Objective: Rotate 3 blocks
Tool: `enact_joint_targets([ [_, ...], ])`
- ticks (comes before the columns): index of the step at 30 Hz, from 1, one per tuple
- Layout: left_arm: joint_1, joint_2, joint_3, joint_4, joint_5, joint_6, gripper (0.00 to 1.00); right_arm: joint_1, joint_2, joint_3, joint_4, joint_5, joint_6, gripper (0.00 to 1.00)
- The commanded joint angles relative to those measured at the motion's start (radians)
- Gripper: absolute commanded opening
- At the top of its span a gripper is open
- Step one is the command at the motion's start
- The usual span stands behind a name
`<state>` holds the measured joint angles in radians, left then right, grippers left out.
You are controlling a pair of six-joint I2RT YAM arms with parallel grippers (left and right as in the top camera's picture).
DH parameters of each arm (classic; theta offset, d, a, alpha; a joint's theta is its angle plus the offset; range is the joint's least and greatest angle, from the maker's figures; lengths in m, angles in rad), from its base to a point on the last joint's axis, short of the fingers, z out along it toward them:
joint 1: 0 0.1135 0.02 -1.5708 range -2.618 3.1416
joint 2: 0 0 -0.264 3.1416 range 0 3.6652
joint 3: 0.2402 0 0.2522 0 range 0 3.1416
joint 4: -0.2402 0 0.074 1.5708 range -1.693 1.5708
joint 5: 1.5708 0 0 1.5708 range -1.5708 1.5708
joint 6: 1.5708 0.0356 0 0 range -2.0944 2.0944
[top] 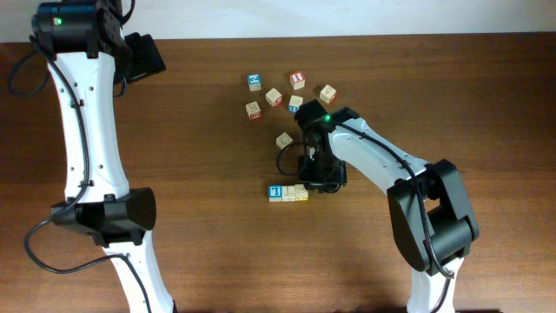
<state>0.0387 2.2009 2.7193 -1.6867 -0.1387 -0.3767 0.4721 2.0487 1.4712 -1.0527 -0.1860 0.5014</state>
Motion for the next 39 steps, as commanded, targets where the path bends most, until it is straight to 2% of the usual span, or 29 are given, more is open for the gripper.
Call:
enact_joint_targets([
  [1,0.0,0.017,0.011,-0.002,0.003,0.008,0.92,0.007,0.013,-0.009,0.013,-0.027,0.008,0.23],
  [5,0.0,0.017,0.011,-0.001,0.003,0.008,0.92,0.006,0.013,-0.009,0.014,-0.031,0.008,0.23],
  [6,0.0,0.017,0.011,-0.001,0.003,0.008,0.92,0.005,0.013,-0.007,0.01,-0.03,0.008,0.26],
  [7,0.0,0.017,0.011,-0.001,0.002,0.008,0.85,0.0,0.013,0.006,-0.003,-0.01,0.008,0.31],
  [10,0.0,0.017,0.011,0.002,-0.016,0.01,0.83,-0.032,0.011,0.118,-0.092,0.049,-0.024,0.32],
  [13,-0.005,0.008,0.011,-0.001,0.005,0.039,0.84,-0.091,0.011,0.338,-0.243,0.067,-0.105,0.32],
  [14,-0.015,-0.004,0.011,-0.001,0.019,0.061,0.8,-0.111,0.011,0.425,-0.299,0.067,-0.133,0.32],
  [17,-0.075,-0.08,0.011,-0.001,0.031,0.115,0.79,-0.162,0.011,0.753,-0.473,0.063,-0.196,0.32],
  [20,-0.14,-0.153,0.011,-0.002,0.127,0.171,0.8,-0.181,0.009,1.088,-0.647,0.063,-0.233,0.32],
  [22,-0.177,-0.183,0.011,-0.002,0.155,0.171,0.77,-0.185,-0.051,1.166,-0.646,0.001,-0.266,0.32],
  [24,-0.209,-0.215,0.011,-0.002,0.155,0.172,0.72,-0.185,-0.15,1.16,-0.646,-0.001,-0.266,0.32],
  [26,-0.243,-0.273,-0.006,-0.002,0.154,0.182,0.68,-0.185,-0.296,1.102,-0.646,0.003,-0.266,0.33],
  [28,-0.266,-0.369,-0.119,-0.002,0.15,0.18,0.71,-0.185,-0.465,0.945,-0.646,0.022,-0.265,0.33],
  [31,-0.265,-0.531,-0.435,0.002,0.086,0.051,0.72,-0.185,-0.652,0.584,-0.629,0.041,-0.233,0.33],
  [32,-0.265,-0.584,-0.588,0.035,0.08,0.032,0.72,-0.185,-0.697,0.42,-0.574,0.031,-0.231,0.33],
  [35,-0.265,-0.65,-0.941,0.233,0.154,0.029,0.72,-0.185,-0.722,0.106,-0.382,-0.032,-0.232,0.33],
  [37,-0.265,-0.649,-1.188,0.433,0.255,0.029,0.65,-0.185,-0.7,-0.094,-0.195,-0.113,-0.232,0.32],
  [39,-0.265,-0.649,-1.385,0.636,0.33,0.029,0.58,-0.187,-0.648,-0.228,-0.035,-0.172,-0.232,0.27],
])
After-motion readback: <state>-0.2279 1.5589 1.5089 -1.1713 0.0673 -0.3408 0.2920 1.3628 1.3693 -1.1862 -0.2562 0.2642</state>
